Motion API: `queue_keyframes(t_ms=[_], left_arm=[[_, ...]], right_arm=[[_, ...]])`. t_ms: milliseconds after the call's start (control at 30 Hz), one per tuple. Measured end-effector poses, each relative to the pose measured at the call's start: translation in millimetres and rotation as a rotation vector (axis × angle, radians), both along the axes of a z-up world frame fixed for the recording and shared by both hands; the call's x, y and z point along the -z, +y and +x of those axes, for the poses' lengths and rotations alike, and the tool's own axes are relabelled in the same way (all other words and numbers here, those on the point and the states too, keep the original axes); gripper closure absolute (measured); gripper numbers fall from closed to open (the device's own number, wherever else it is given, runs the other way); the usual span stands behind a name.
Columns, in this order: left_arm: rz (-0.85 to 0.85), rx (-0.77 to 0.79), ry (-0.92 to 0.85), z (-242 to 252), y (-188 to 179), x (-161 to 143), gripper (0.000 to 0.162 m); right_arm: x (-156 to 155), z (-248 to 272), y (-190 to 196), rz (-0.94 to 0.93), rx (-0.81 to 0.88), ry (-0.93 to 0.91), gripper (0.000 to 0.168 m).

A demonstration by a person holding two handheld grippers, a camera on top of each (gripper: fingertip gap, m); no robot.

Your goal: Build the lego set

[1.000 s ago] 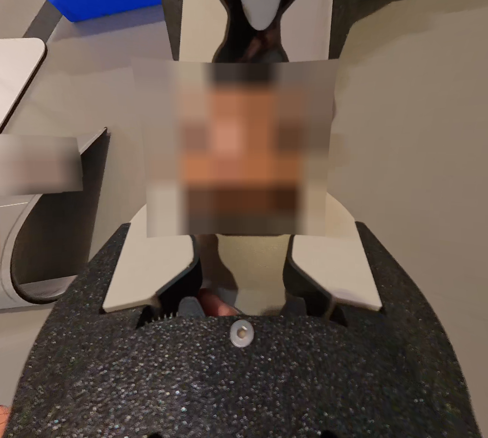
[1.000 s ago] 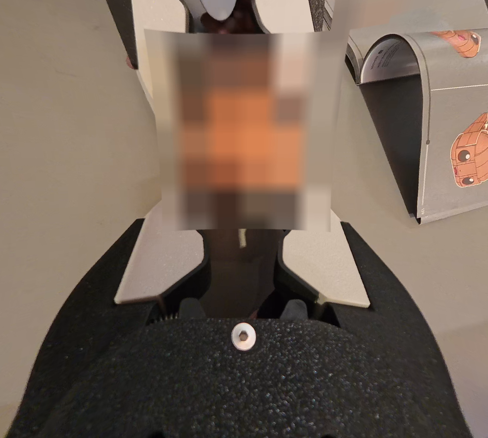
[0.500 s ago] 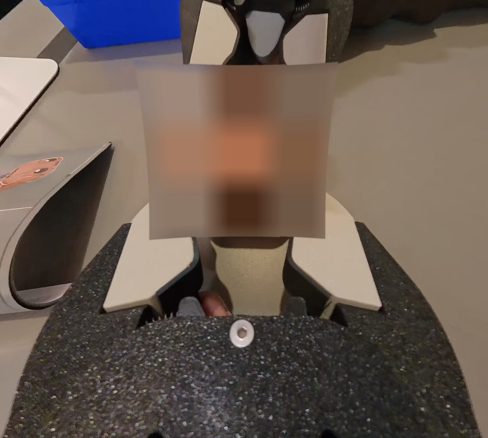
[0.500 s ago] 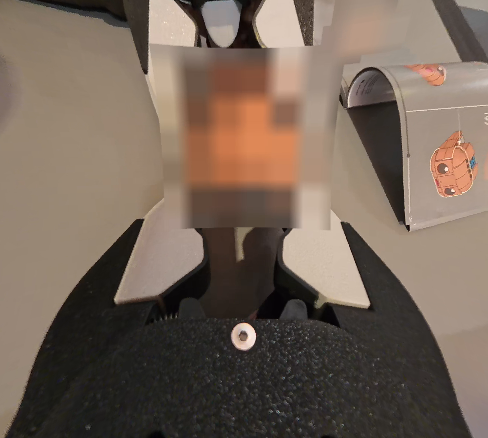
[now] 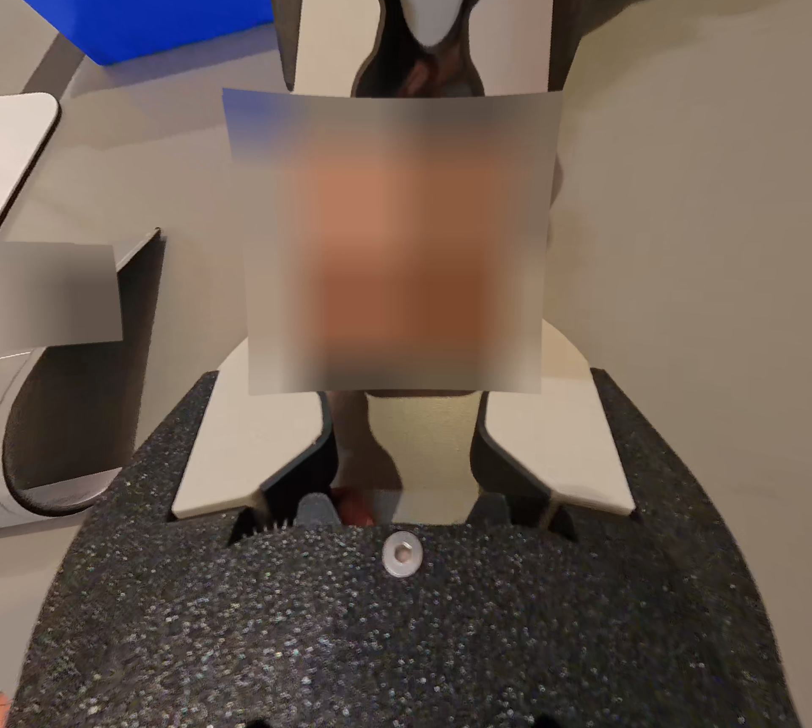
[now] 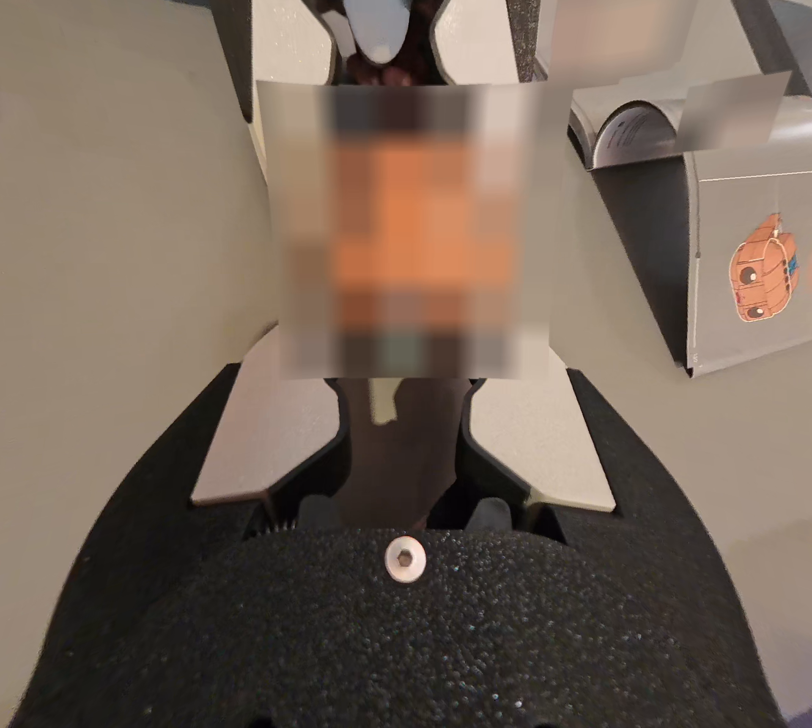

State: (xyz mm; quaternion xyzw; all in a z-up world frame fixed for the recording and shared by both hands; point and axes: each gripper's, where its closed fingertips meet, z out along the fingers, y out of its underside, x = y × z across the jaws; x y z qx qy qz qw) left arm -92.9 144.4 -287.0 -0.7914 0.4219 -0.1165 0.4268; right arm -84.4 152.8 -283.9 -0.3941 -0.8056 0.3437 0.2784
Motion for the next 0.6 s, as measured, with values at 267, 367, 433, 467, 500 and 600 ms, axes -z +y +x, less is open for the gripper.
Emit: queue_keyframes(t_ms=[267, 367, 433, 467, 500, 600], left_arm=[[0.005, 0.025, 0.015, -5, -5, 1, 0.087], [0.010, 0.039, 0.006, -11, -10, -6, 0.084], [0.044, 0.049, -0.041, -10, -10, -20, 0.080], [0.065, 0.057, -0.072, -7, -11, -28, 0.080], [0.086, 0.068, -0.098, -3, -11, -36, 0.081], [0.122, 0.087, -0.067, 6, -9, -41, 0.087]], right_arm=[[3, 1, -2, -0.005, 0.015, -0.035, 0.112], [3, 1, -2, -0.014, 0.024, -0.038, 0.112], [3, 0, -3, -0.013, 0.026, -0.038, 0.112], [3, 0, -3, -0.013, 0.026, -0.038, 0.112], [3, 0, -4, -0.013, 0.026, -0.039, 0.112], [3, 0, -5, -0.007, 0.024, -0.036, 0.112]])
